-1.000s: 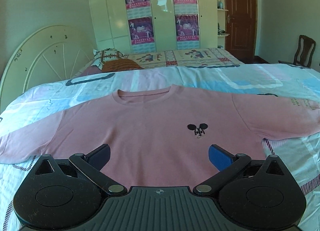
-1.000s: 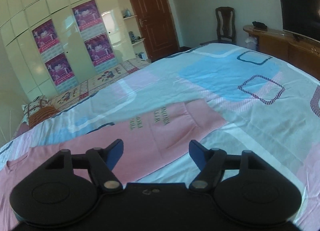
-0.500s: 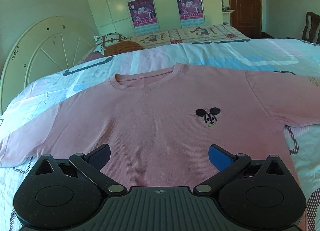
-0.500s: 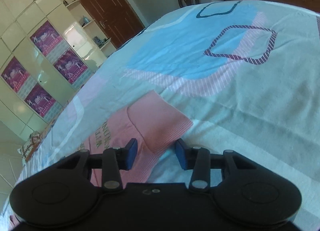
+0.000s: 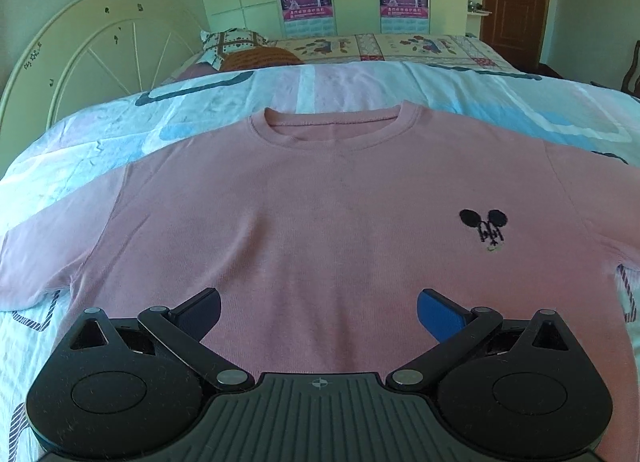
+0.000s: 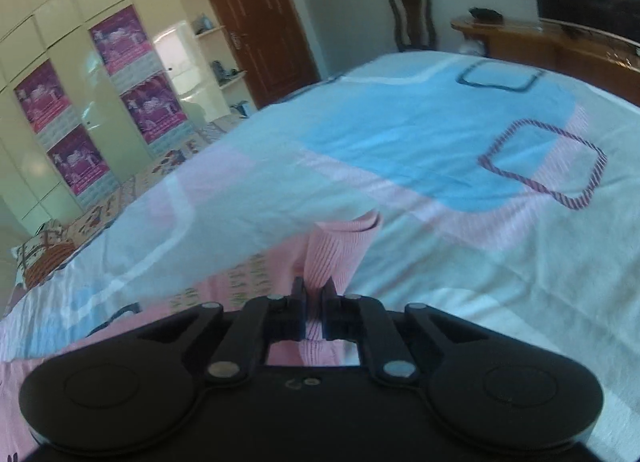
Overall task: Fold small clothes
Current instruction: 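Fold the held sleeve across the sweatshirt body with the right tool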
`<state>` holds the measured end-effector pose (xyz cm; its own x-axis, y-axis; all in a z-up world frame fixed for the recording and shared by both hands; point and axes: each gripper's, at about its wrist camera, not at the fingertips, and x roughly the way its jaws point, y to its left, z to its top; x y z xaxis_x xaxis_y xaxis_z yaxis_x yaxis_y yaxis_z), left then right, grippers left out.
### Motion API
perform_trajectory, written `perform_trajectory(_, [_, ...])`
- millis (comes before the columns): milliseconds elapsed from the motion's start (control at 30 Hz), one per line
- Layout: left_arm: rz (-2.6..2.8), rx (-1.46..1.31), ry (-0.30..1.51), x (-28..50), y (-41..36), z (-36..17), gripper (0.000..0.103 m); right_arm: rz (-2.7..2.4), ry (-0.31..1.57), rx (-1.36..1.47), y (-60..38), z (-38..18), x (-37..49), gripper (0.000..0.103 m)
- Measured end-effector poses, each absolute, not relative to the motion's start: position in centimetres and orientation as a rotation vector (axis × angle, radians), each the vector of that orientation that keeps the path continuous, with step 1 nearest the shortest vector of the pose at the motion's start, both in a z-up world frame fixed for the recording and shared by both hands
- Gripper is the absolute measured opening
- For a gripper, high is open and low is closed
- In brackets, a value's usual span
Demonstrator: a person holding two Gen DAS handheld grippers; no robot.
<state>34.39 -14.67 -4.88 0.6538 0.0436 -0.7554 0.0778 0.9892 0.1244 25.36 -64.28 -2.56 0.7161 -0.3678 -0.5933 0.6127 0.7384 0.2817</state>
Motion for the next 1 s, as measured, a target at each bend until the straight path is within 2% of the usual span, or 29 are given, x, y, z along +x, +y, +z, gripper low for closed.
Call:
perform_trajectory(300, [-0.036,0.194,0.876,37.6,-9.7,-6.3,0.103,-0.296,0.612,0.36,-47.8,-1.5,32.7,0.007])
perform_trajectory(600, [-0.078,0.034,0.878,38.0,-0.5,-5.9,0.103,0.03,0.672,0.154,-27.2,-2.4,37.5,0.007])
perform_trajectory(833, [-0.07,-0.035,0.877,38.5,4.8,-6.6,0.103,0.183,0.731,0.098,-17.7,-4.3,38.3,0.008])
perform_trajectory(933, [-0.079,-0.094,0.876,39.1,5.9,-6.9,0.103,0.213,0.783,0.049,-15.3,-6.0,38.5,0.023])
perform_trajectory(967, [-0.093,-0.116,0.873,39.3,5.9,-7.0,0.103,0.223,0.758,0.011,-14.6,-5.8,38.0,0.038])
perform_trajectory(1000, [-0.113,-0.142,0.867,39.8,5.9,-7.1,0.103,0.235,0.754,-0.009,-14.5,-5.5,37.5,0.045])
